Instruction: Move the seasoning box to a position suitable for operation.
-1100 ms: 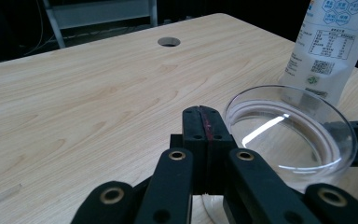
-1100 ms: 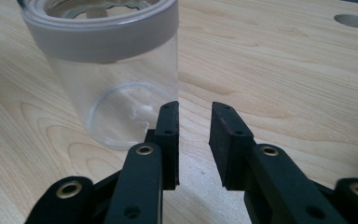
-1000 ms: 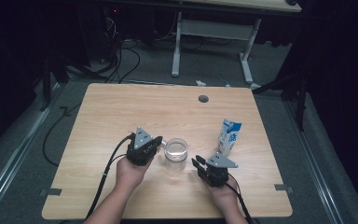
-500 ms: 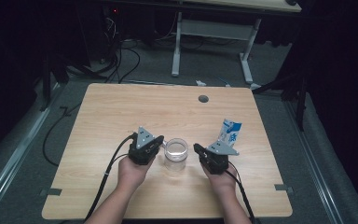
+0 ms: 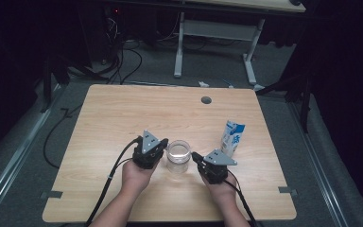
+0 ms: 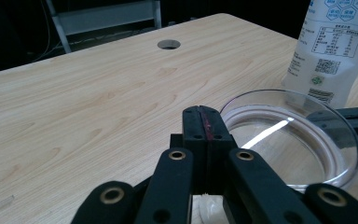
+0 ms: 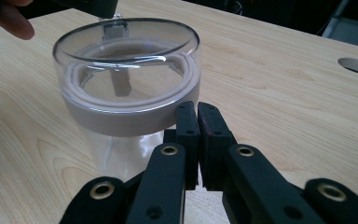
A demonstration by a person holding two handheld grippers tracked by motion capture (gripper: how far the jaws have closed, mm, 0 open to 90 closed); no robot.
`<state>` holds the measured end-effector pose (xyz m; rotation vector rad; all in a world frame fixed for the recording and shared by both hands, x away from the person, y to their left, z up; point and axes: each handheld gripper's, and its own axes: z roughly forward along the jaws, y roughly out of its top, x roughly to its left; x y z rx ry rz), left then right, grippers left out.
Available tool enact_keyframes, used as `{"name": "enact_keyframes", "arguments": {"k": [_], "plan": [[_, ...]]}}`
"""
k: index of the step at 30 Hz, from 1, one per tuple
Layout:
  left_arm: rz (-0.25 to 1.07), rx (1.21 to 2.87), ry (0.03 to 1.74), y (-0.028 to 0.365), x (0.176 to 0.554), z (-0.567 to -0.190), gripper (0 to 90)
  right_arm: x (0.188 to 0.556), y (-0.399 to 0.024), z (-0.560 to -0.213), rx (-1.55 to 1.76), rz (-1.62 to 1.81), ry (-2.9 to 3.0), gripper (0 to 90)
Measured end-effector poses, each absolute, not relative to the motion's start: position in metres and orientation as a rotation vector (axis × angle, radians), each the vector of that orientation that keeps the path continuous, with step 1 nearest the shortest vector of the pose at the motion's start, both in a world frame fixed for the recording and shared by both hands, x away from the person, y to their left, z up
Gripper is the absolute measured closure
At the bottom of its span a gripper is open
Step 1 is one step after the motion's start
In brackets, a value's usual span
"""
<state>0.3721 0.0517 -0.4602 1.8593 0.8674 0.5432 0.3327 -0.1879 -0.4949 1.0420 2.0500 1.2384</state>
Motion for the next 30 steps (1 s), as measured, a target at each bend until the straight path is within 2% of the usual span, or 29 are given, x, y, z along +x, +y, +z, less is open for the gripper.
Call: {"name": "enact_keyframes", "arguments": {"k": [30], "plan": [[0.531, 1.849, 0.862, 0.0526, 0.3747, -0.4621, 90.0, 0.3291, -0.1937, -0.4904, 1.034, 1.277, 2.04, 86.7]]}}
